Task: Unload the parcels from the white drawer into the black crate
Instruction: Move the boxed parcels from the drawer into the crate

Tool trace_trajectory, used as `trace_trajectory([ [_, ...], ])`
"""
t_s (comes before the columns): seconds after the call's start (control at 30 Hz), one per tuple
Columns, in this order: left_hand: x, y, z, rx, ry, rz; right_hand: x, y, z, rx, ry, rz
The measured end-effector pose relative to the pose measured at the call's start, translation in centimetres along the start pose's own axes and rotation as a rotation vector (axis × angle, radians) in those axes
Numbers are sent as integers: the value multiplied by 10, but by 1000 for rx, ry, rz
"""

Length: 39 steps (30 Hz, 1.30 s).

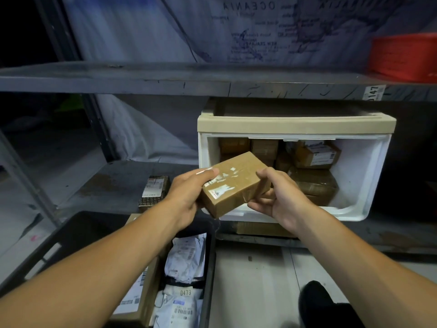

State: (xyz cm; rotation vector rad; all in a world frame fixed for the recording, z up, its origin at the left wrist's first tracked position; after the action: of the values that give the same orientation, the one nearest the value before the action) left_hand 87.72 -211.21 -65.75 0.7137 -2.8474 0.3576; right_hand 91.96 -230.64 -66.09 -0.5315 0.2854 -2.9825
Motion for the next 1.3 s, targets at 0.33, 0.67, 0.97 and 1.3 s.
trace_trajectory([
  [0.33, 0, 1, 5, 74, 27, -20, 8, -9, -5, -70, -90, 91],
  [0.67, -5, 14, -6, 144, 22, -85, 10, -9, 5, 120, 26, 210],
  [0.97, 6, -10, 10, 20, 29, 62, 14, -23, -7, 108, 19, 257],
  [1.3, 2, -6, 2, -51, 5, 147, 5, -11, -5, 63, 33, 170],
])
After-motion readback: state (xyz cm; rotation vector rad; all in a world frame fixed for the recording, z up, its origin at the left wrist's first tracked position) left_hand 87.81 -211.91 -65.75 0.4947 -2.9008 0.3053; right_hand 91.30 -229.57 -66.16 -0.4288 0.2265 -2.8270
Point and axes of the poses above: each hand's wrist, its own x-axis away from the middle knuckle, its own y-axis out of the back of the hand, z = x × y, the point moved 8 cm from there along -x, towards the middle knuckle, and after that the axes turned 6 degrees about -z, right-handed, at the moved point
